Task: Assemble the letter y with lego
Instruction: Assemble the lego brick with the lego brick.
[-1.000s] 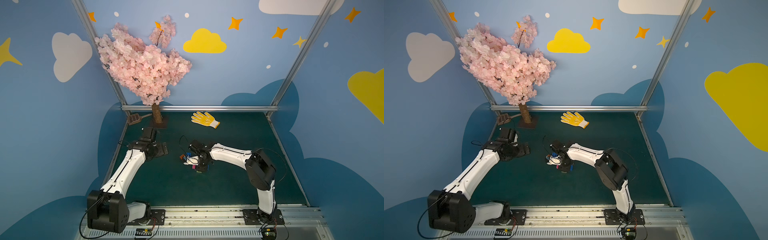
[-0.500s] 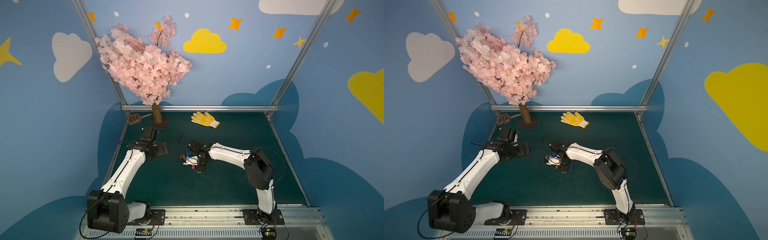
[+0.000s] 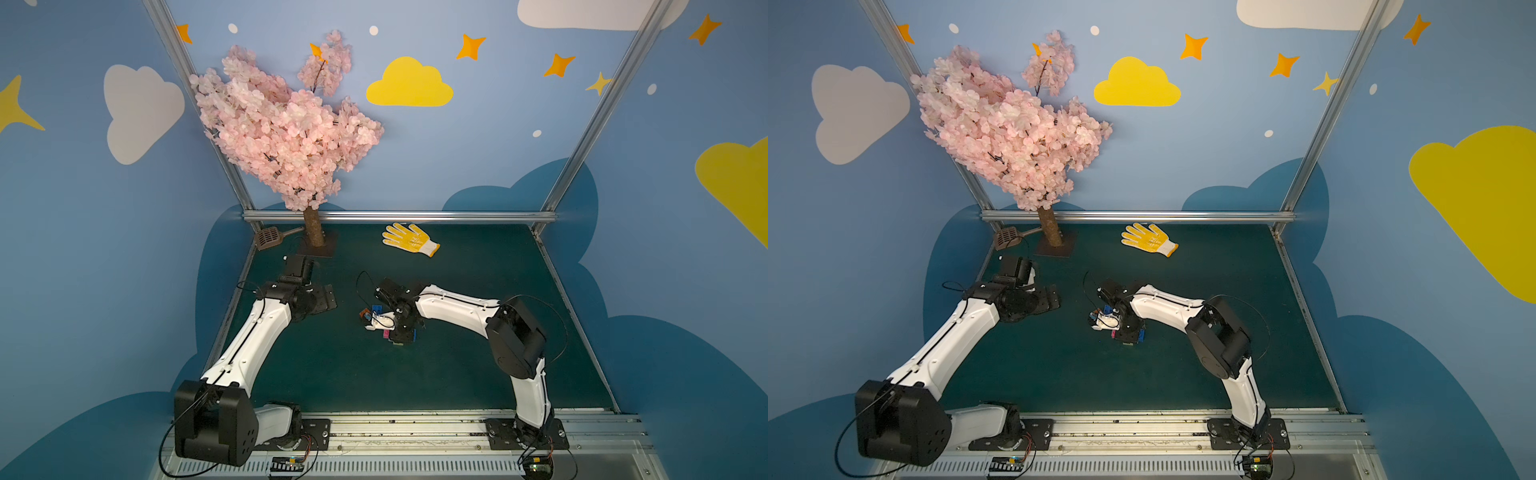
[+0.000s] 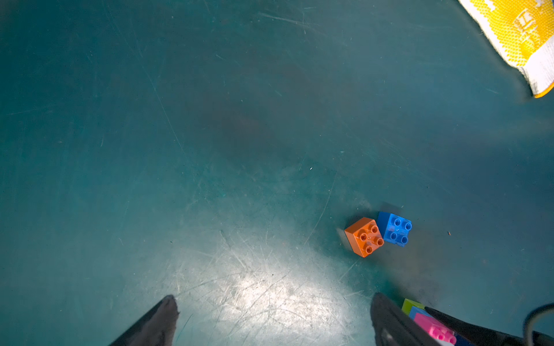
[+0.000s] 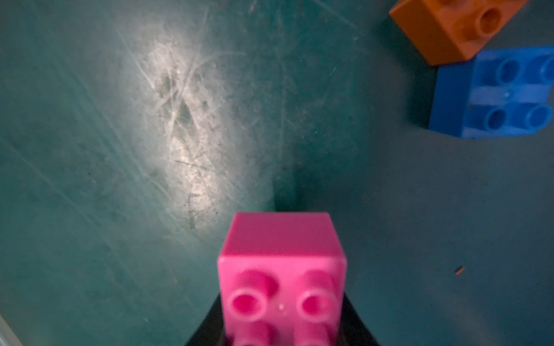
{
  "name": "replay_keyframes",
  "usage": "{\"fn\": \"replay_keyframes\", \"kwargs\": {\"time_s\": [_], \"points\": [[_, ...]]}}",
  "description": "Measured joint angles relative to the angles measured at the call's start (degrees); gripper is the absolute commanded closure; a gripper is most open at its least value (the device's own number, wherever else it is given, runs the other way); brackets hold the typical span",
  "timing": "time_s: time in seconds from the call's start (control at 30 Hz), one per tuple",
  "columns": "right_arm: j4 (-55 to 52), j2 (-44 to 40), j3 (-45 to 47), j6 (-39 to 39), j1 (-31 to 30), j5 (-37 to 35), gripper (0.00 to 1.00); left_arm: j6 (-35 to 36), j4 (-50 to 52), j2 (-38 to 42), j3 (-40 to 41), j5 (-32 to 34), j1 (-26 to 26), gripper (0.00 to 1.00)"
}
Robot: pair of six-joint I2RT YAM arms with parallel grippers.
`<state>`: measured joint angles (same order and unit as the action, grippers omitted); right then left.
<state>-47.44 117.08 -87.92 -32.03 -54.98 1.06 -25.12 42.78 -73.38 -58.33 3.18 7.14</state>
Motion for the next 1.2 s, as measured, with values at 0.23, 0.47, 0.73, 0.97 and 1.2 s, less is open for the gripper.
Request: {"fn": "replay_keyframes", "kwargs": {"time_s": [0.23, 0.47, 0.73, 0.97, 1.2], "points": [[-0.1, -0.1, 0.2, 0.1, 0.6, 0.2, 1.00, -0.1, 0.0, 0.0, 0.0, 0.0, 0.0, 0.00], [-0.9, -0.1, 0.2, 0.5, 0.6, 0.1, 1.00, -0.2, 0.0, 0.0, 0.0, 0.0, 0.0, 0.00], [-1.4, 0.0, -0.2, 1.0, 2.0, 3.3, 1.00, -0.2, 0.0, 0.0, 0.0, 0.0, 0.0, 0.00], [-6.2, 3.0, -4.7, 0.3, 3.4, 5.2, 1.00, -0.2, 0.0, 0.0, 0.0, 0.0, 0.0, 0.00], [-6.2, 2.8, -4.5, -0.2, 2.4, 3.9, 1.00, -0.2, -0.1, 0.0, 0.0, 0.0, 0.0, 0.00]]}}
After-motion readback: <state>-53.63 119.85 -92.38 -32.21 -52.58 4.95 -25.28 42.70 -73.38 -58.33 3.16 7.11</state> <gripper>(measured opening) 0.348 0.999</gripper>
